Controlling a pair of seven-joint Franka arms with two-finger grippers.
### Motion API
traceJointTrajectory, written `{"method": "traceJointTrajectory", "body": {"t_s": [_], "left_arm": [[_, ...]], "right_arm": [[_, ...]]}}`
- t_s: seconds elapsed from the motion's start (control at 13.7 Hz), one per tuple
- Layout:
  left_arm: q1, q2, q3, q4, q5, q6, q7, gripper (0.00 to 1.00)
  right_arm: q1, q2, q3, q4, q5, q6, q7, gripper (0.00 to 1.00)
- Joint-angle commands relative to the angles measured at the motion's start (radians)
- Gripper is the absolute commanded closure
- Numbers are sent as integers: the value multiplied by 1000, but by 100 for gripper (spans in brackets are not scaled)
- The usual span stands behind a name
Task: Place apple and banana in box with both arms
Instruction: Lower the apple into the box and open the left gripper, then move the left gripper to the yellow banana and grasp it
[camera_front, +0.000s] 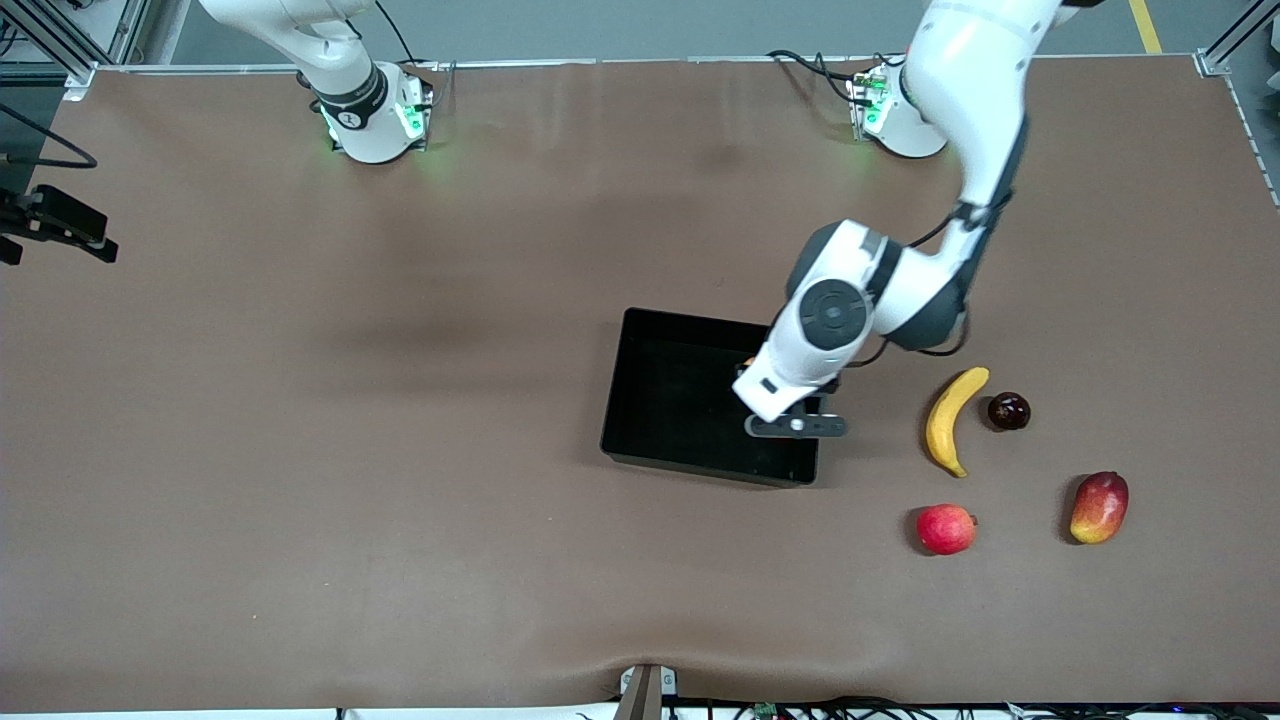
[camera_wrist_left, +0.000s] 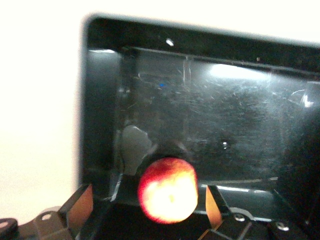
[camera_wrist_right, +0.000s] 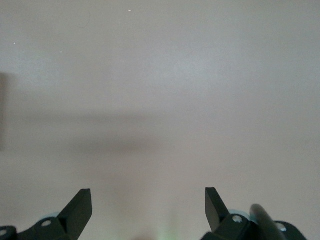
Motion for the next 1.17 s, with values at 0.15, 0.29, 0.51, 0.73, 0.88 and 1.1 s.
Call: {"method": "traceJointTrajectory", "body": {"t_s": [0.15,0.29,0.51,0.73,0.88,1.1], "left_arm": [[142,-68,-3,66,6,-156,202,0],[208,-60,-3,63,6,-155,362,0],[284,-51,2,16,13,-141,601,0],[367,-51,-1,-94,43,-22,812,0],[384,-52,-1,-183,43,92,840,0],[409,-29,-1,-265,56,222,843,0]], "right_arm": [[-3,-53,2,-57,-13,16,-5,0],[2,-53,2,-57,-8,16,-5,0],[-3,-51,2,-56,7,14,-3,0],[0,-50,2,-51,22,14,-3,0],[0,-48,2,-50,24,16,-5,0],[4,-47,2,-48,25,21,-3,0]]}}
